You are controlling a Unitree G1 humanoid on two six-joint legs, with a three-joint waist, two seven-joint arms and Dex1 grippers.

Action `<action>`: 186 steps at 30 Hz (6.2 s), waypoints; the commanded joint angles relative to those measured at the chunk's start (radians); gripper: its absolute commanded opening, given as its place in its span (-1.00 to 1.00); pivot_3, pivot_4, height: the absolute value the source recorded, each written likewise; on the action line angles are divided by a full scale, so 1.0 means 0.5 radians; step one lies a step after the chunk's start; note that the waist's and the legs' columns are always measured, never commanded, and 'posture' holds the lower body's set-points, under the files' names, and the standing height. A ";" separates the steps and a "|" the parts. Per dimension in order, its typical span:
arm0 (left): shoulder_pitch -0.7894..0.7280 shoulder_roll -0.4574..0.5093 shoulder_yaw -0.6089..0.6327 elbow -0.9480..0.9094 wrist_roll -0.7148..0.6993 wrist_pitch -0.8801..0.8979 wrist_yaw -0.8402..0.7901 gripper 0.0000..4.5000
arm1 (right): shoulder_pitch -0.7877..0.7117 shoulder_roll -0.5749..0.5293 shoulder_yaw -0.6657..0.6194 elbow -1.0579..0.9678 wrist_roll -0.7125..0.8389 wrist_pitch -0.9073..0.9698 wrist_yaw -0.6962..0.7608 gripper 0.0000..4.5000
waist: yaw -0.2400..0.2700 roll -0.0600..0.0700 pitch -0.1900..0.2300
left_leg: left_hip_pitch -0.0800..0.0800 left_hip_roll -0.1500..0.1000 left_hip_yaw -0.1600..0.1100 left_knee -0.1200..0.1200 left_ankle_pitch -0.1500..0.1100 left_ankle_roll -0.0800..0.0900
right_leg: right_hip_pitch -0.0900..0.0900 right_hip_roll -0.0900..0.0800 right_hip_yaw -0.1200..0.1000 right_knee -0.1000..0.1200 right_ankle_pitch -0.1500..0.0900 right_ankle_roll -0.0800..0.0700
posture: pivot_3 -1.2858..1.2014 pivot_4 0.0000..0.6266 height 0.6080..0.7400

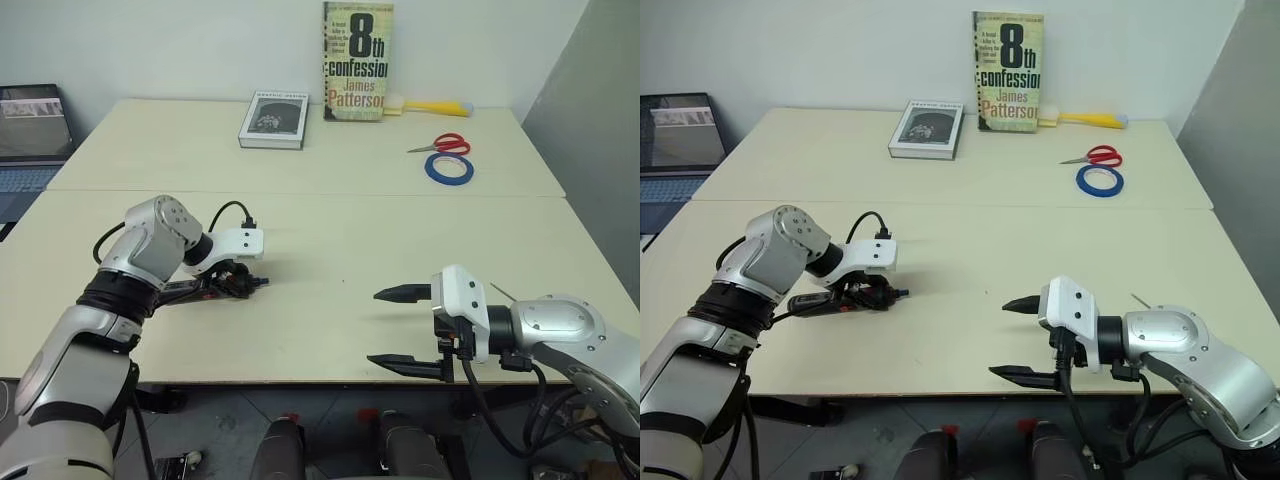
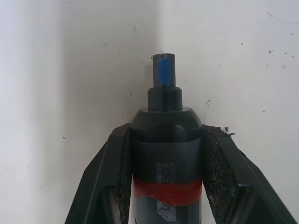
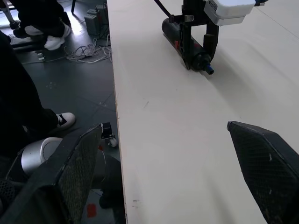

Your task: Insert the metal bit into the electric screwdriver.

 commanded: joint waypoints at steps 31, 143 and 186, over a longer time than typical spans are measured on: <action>0.445 -1.230 0.977 -0.601 -0.843 -0.361 1.850 -0.26 | -0.093 0.107 -0.413 0.106 0.044 -0.183 -0.130 1.00 | 0.000 -0.007 0.004 | -0.003 -0.002 0.000 0.008 0.000 0.000 | 0.003 0.000 0.002 -0.003 0.012 0.020 | 0.03 -0.52 1.00; 0.811 -1.369 0.642 -0.853 -0.774 -0.497 2.152 -0.26 | -0.857 -0.553 0.634 2.118 -1.422 0.385 1.071 -1.00 | 0.033 0.013 -0.003 | -0.014 -0.008 0.005 0.012 -0.001 -0.001 | 0.006 -0.008 0.004 -0.035 0.024 0.035 | 0.03 -0.52 1.00; 0.763 -1.397 0.628 -0.948 -0.984 -0.282 2.068 -0.27 | -1.086 0.965 -0.727 0.859 -0.229 0.230 -0.534 -1.00 | -0.002 0.018 -0.002 | -0.018 -0.007 0.001 0.012 0.000 0.000 | 0.002 -0.005 0.003 -0.032 0.027 0.034 | 0.03 -0.52 1.00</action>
